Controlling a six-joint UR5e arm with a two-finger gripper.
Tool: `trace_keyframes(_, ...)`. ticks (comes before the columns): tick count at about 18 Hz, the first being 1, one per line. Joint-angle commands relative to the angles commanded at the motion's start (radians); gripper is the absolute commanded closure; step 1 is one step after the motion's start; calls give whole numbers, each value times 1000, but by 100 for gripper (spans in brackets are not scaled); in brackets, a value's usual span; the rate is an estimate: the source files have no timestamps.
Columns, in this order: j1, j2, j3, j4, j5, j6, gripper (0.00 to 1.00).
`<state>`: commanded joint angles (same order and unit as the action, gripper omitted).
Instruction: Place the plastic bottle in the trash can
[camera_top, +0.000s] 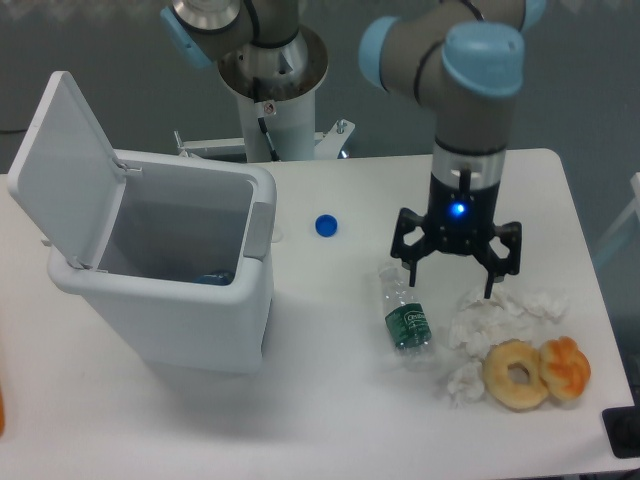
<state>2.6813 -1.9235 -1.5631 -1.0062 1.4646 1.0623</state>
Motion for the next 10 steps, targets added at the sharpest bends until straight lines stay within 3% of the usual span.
trace_keyframes(4, 34, -48, 3, -5, 51, 209, 0)
trace_keyframes(10, 28, -69, 3, 3, 127, 222, 0)
